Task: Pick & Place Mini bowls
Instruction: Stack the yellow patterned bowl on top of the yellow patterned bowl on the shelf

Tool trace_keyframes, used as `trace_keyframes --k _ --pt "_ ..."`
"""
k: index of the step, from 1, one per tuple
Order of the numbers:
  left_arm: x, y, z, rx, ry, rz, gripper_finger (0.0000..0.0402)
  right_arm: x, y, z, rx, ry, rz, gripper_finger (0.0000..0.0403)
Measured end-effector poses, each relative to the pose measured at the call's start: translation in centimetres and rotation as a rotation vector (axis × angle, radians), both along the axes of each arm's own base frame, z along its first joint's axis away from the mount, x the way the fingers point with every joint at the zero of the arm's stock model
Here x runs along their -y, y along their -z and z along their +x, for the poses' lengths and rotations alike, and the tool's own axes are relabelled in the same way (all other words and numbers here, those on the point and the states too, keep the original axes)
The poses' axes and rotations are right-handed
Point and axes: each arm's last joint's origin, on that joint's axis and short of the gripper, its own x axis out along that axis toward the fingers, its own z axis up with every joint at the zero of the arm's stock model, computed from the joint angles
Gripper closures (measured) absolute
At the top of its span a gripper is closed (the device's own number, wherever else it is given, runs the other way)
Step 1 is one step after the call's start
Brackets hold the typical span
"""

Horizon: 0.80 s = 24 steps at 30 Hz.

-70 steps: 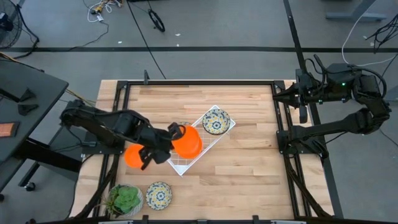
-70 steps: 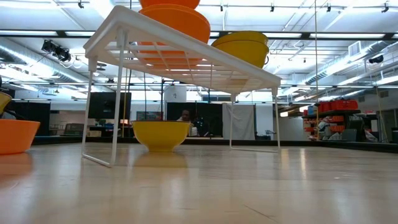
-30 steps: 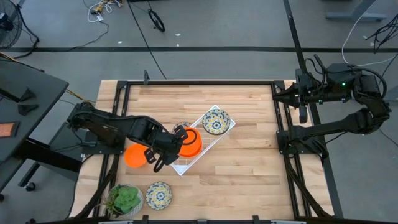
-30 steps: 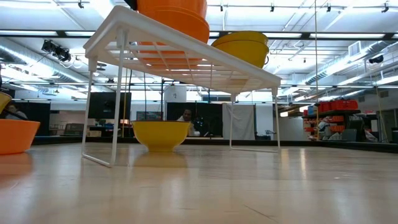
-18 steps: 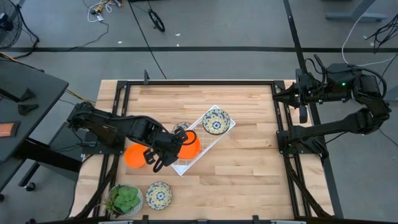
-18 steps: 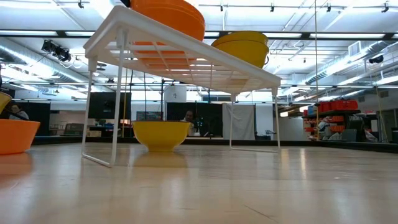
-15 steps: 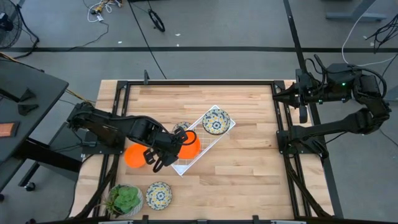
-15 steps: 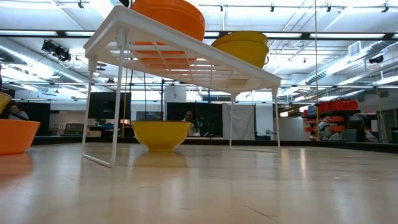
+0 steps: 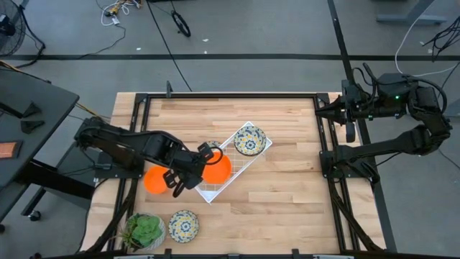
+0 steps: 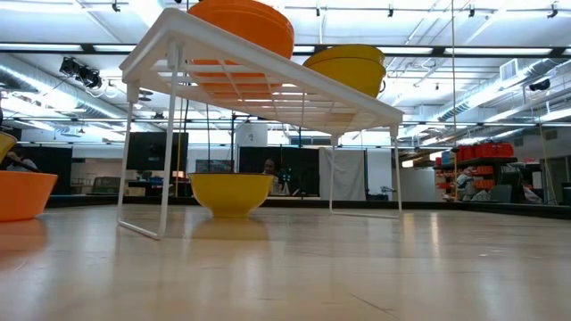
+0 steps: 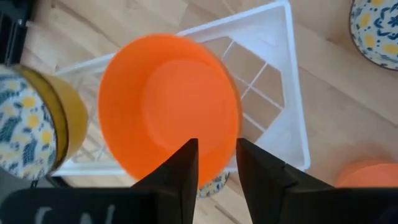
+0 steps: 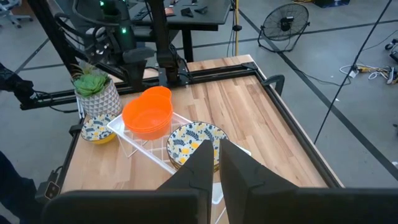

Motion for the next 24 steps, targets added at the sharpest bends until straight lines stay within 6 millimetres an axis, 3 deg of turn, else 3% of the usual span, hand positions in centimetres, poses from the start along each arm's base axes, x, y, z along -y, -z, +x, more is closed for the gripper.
trace_keyframes --k 6,15,24 --pt "-1.3 -1.1 -1.1 0.024 -0.06 0.018 0.0286 0.0 0.0 0.0 0.0 0.0 0.0 0.0371" --pt "-5.8 -2.6 -3.1 0.012 -0.26 -0.039 0.0286 0.0 0.0 0.0 0.0 0.0 0.0 0.0371" --pt "-9.6 -2.7 -4.3 -0.046 -0.372 -0.112 0.0286 0.0 0.0 0.0 0.0 0.0 0.0 0.0371"
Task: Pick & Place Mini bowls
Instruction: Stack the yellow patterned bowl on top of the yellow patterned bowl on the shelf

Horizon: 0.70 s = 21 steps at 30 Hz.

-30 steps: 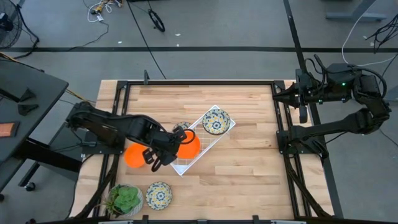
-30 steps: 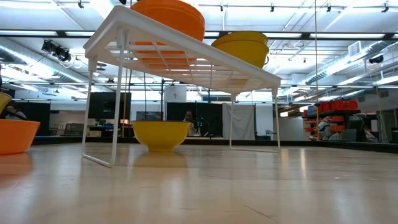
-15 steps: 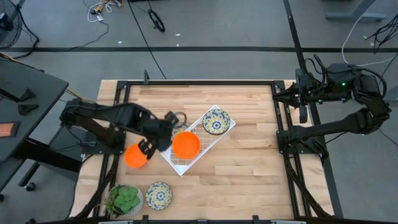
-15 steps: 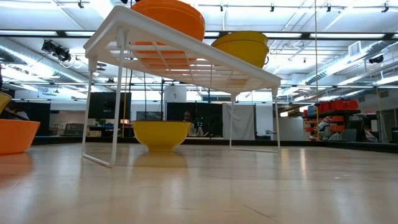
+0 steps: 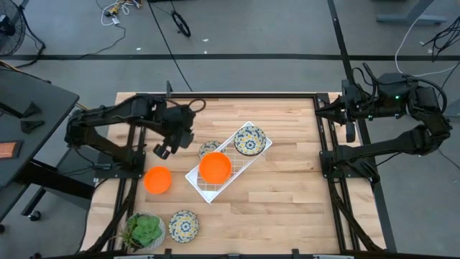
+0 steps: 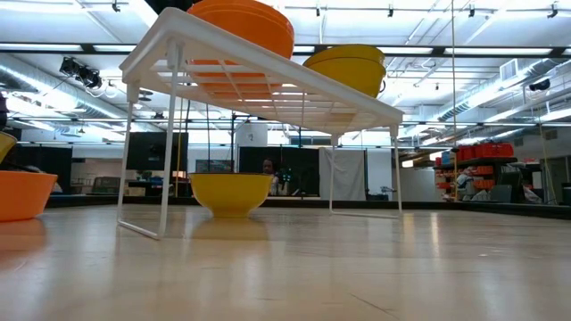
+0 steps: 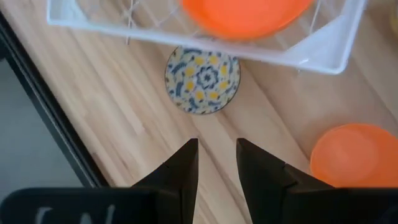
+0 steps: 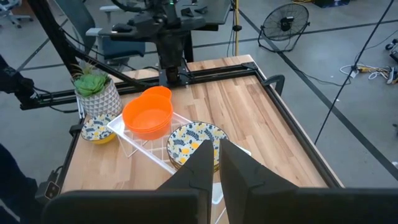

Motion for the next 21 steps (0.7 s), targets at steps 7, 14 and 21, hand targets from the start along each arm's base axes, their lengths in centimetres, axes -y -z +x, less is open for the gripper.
trace_keyframes --k 7,14,21 --pt "-1.9 1.0 -1.2 0.027 -0.038 0.032 0.0287 0.0 0.0 0.0 0.0 0.0 0.0 0.0371" --pt "-3.9 2.2 -1.6 0.115 -0.294 -0.036 0.0287 0.0 0.0 0.0 0.001 0.0 0.0 0.0371" --pt "-5.4 2.6 -1.7 0.174 -0.647 -0.166 0.0287 0.0 0.0 0.0 0.0 0.0 0.0 0.0371"
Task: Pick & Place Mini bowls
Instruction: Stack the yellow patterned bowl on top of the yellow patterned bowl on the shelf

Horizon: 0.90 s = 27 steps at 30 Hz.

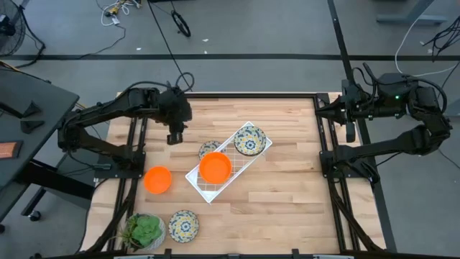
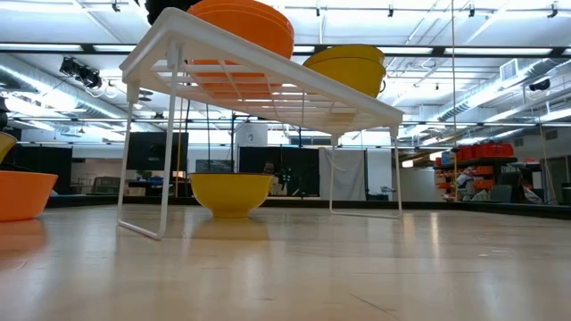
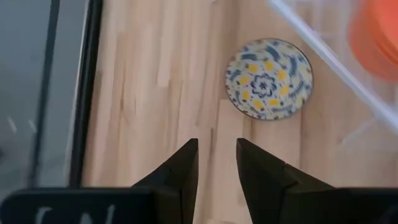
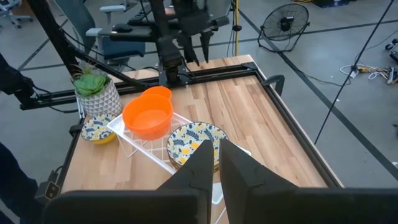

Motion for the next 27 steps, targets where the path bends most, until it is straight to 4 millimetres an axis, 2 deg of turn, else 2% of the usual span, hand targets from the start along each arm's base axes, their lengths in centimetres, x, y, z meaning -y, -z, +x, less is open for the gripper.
trace_keyframes --k 3,7,14,27 --pt "-0.7 0.1 0.0 0.03 -0.163 -0.069 0.0287 0.0 0.0 0.0 0.0 0.0 0.0 0.0371" --pt "-1.6 0.4 -0.1 0.039 -0.288 -0.129 0.0287 0.0 0.0 0.0 0.0 0.0 0.0 0.0371" --pt "-2.7 1.4 0.7 0.042 -0.295 -0.318 0.0287 0.0 0.0 0.0 0.0 0.0 0.0 0.0371" --pt "-5.2 4.5 3.3 -0.053 -0.325 -0.347 0.0287 0.0 0.0 0.0 0.0 0.0 0.0 0.0371"
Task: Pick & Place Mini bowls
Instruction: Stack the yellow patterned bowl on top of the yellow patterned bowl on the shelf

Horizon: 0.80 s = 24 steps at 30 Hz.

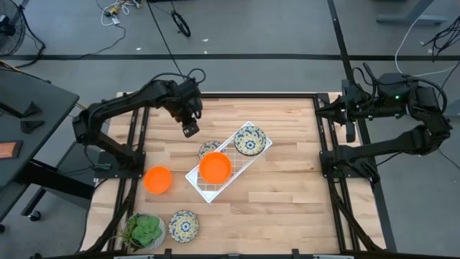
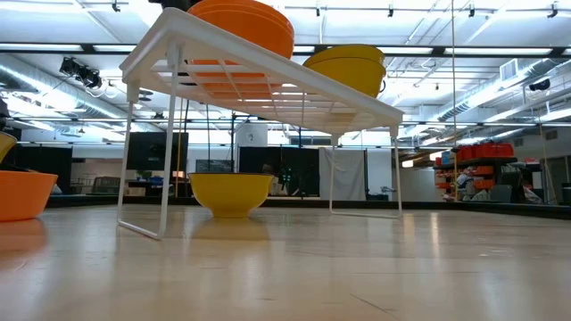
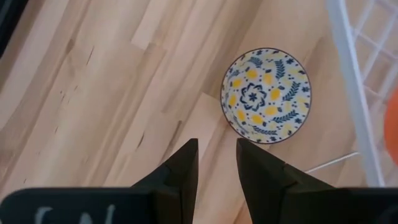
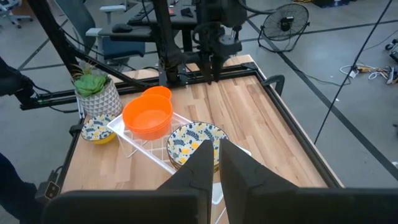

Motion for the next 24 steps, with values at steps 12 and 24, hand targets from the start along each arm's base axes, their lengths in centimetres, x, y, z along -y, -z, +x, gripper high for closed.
trace_keyframes --k 12,24 --pt "-0.7 5.2 -0.6 0.09 0.001 -0.161 0.0287 0.0 0.0 0.0 0.0 0.0 0.0 0.0371" --pt "-0.1 9.1 -2.2 0.226 -0.136 -0.283 0.0287 0.0 0.0 0.0 0.0 0.0 0.0 0.0371"
